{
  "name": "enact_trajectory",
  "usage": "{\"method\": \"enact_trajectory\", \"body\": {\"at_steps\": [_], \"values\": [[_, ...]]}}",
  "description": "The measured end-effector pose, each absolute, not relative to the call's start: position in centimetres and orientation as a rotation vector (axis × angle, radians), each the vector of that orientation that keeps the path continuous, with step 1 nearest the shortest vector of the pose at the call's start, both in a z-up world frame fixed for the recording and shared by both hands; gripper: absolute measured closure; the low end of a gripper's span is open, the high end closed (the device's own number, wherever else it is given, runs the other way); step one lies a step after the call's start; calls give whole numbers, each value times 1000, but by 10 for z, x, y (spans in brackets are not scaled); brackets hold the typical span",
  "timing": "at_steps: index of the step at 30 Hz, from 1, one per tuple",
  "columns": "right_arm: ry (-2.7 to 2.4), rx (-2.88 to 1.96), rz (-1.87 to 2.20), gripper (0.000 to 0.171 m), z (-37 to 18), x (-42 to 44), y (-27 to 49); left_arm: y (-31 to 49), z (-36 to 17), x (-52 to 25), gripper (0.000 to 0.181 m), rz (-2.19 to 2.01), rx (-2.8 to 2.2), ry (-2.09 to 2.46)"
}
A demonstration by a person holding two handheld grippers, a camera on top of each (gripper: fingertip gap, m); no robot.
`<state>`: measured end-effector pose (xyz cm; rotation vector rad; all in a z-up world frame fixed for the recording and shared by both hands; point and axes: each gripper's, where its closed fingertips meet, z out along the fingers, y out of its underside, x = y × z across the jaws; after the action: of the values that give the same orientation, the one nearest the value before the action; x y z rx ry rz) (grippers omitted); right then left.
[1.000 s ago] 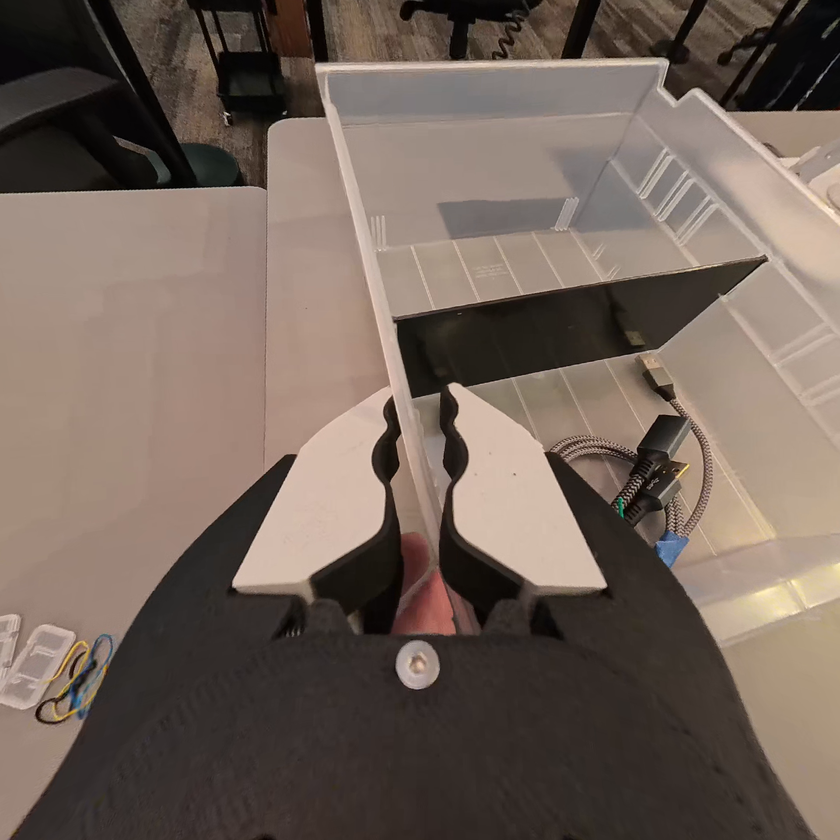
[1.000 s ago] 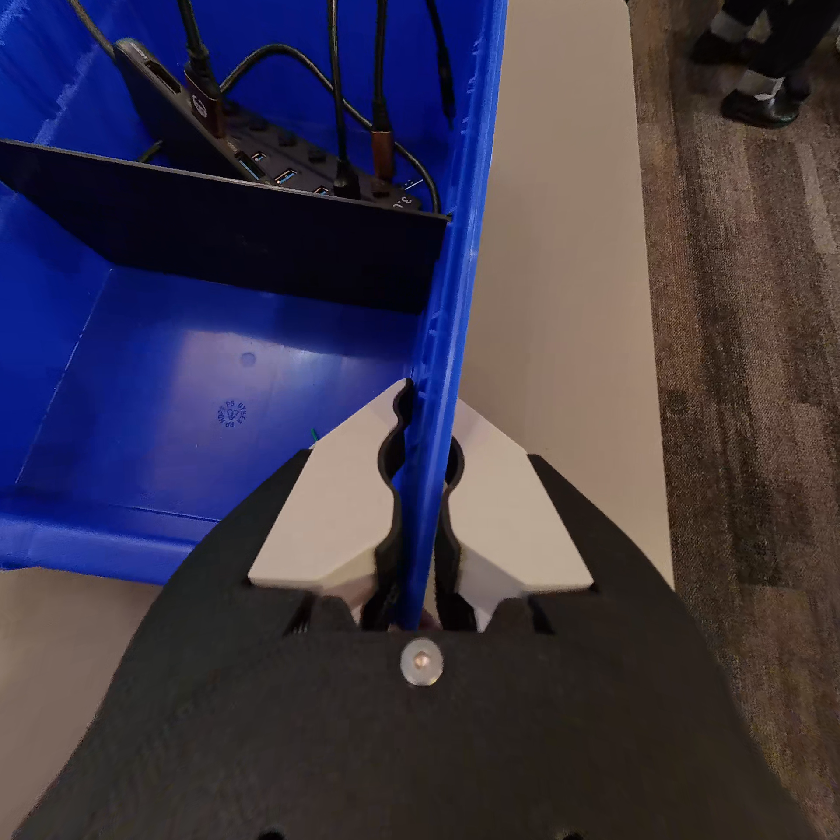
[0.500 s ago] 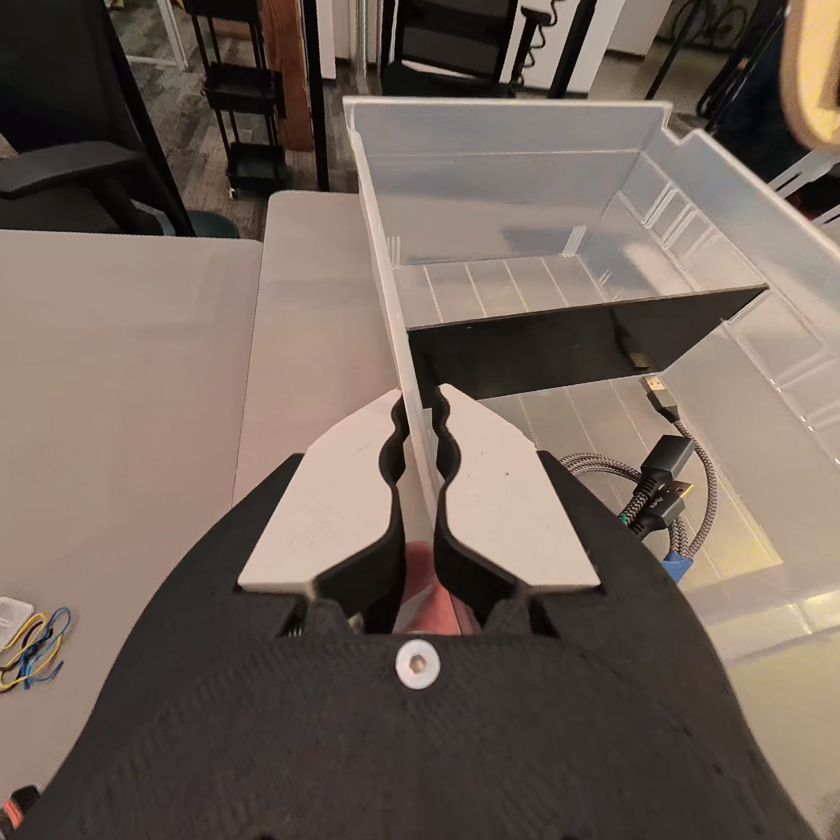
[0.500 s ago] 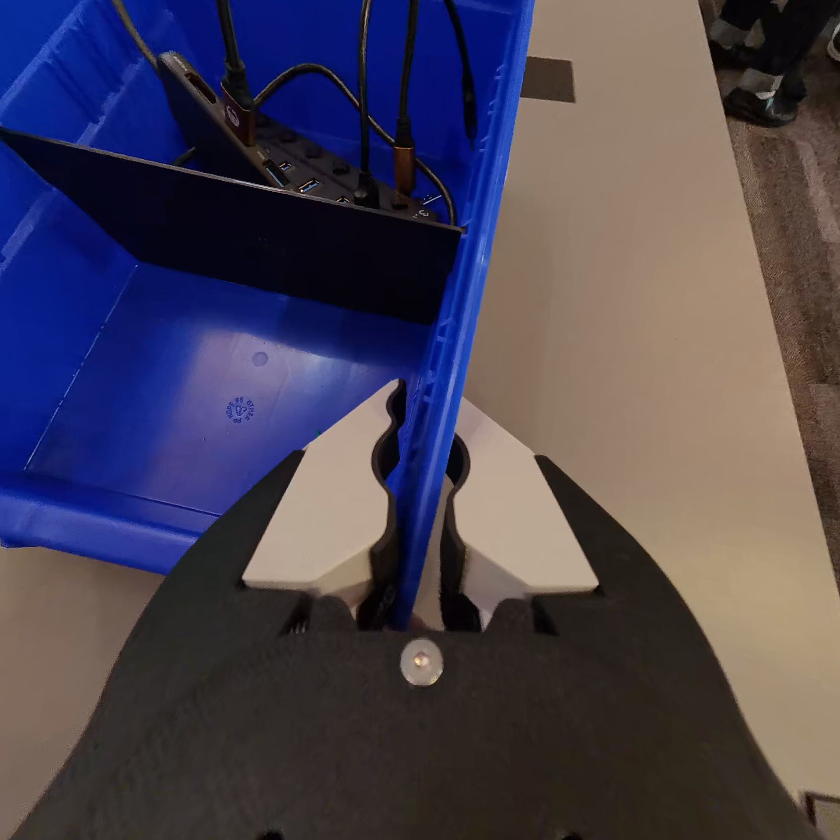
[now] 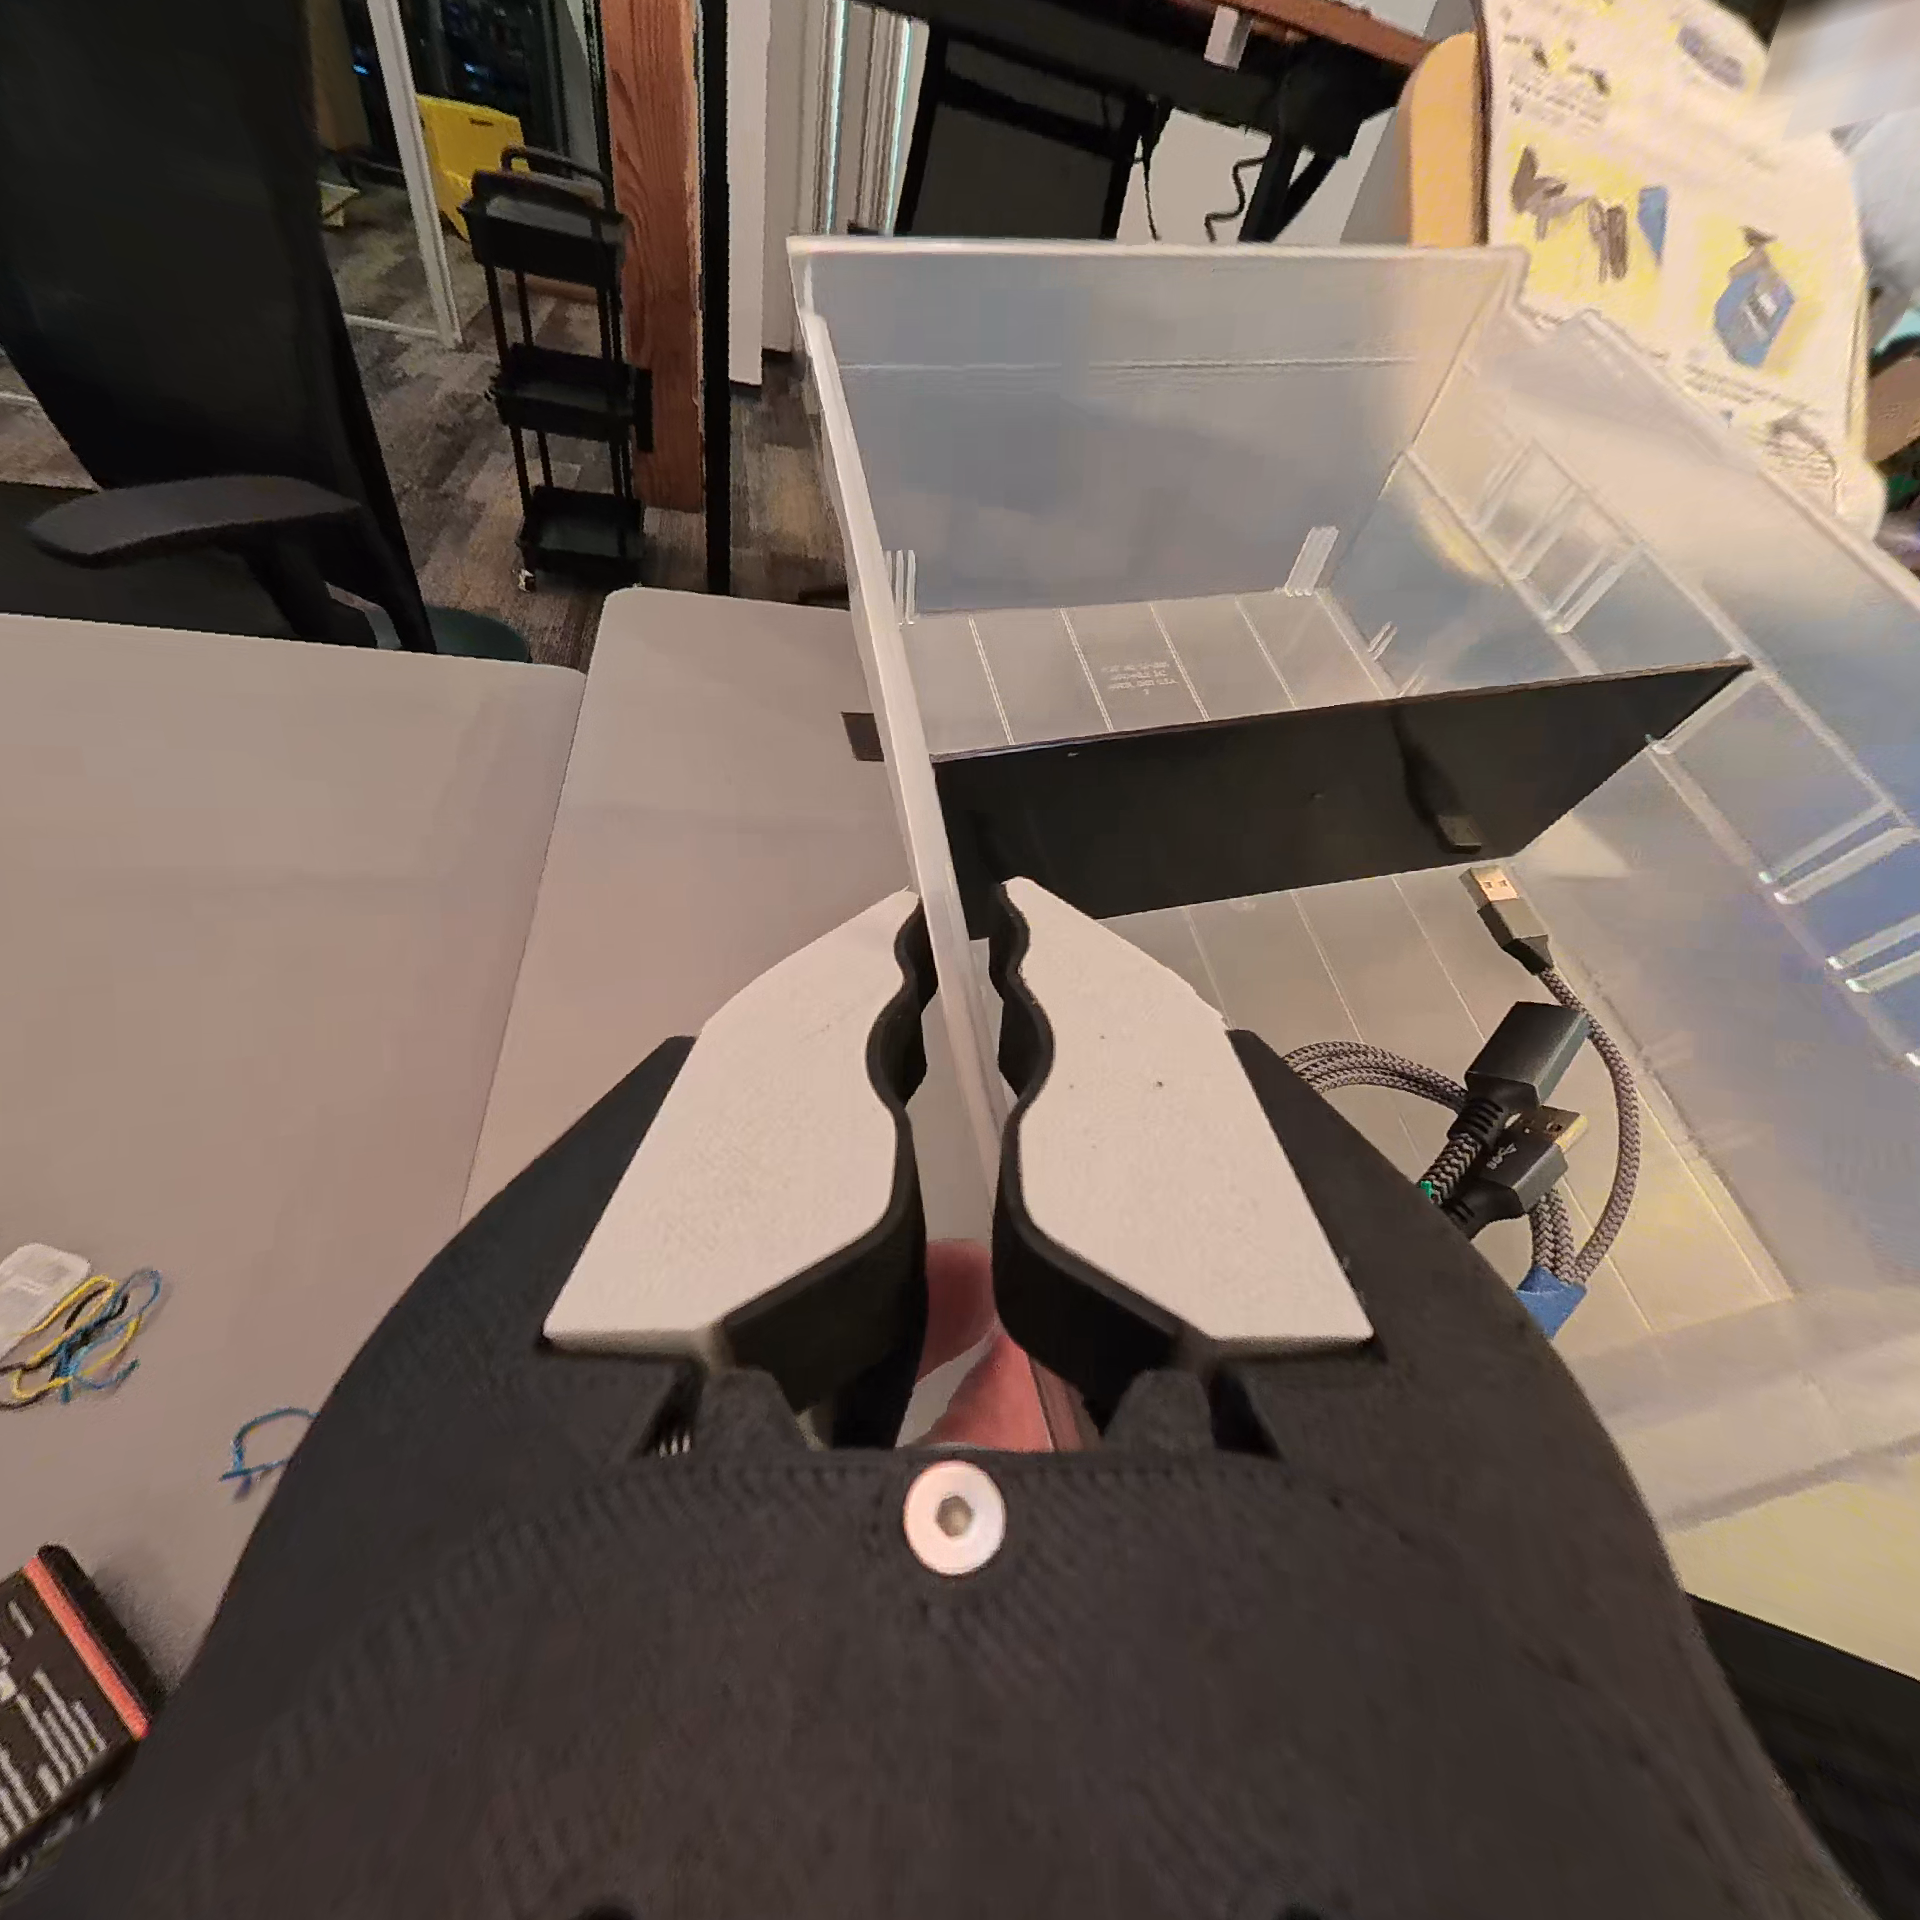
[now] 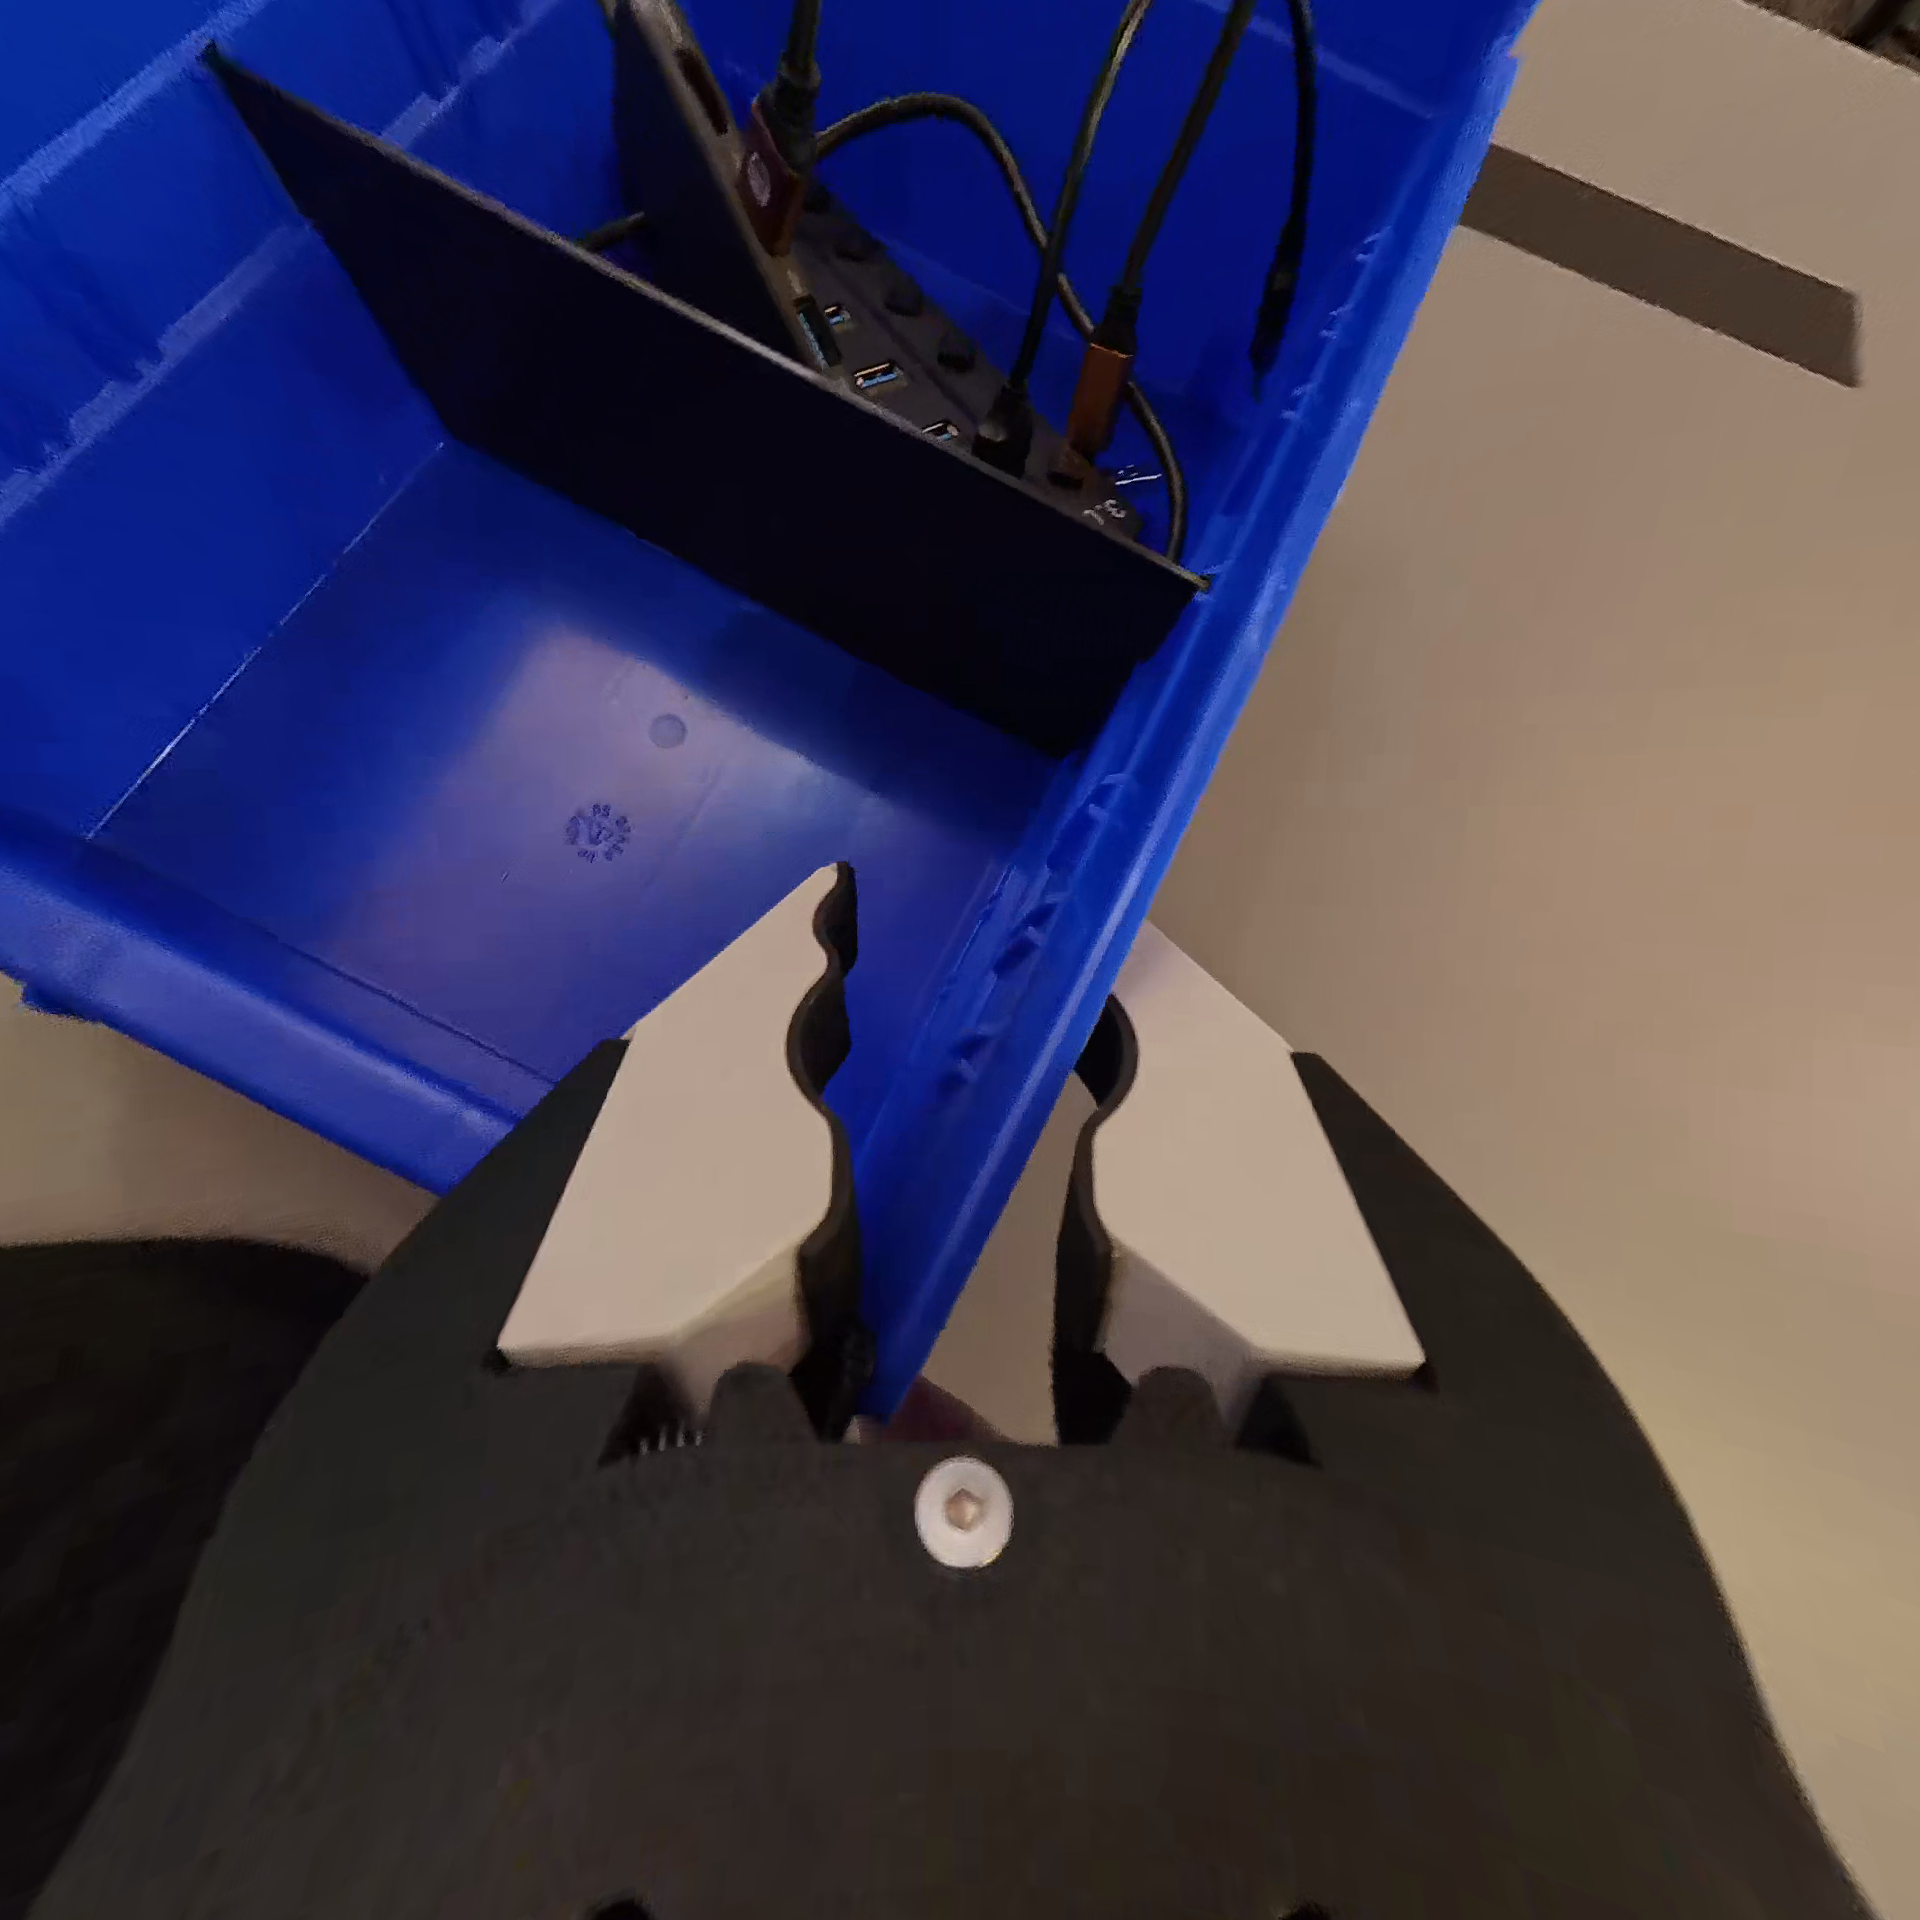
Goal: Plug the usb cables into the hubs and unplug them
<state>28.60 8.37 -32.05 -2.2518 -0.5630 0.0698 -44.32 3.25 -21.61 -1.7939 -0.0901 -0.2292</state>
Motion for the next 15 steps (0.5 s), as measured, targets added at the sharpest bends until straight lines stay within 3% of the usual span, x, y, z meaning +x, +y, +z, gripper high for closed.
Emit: {"method": "enact_trajectory", "body": {"at_steps": [9, 15], "values": [[-795, -2272, 229, 99, -320, 190, 39, -6, -209, -434, 173, -254, -1738, -148], [-940, -2238, 247, 92, -320, 141, 19, -29, -210, -435, 173, -268, -1713, -186]]}}
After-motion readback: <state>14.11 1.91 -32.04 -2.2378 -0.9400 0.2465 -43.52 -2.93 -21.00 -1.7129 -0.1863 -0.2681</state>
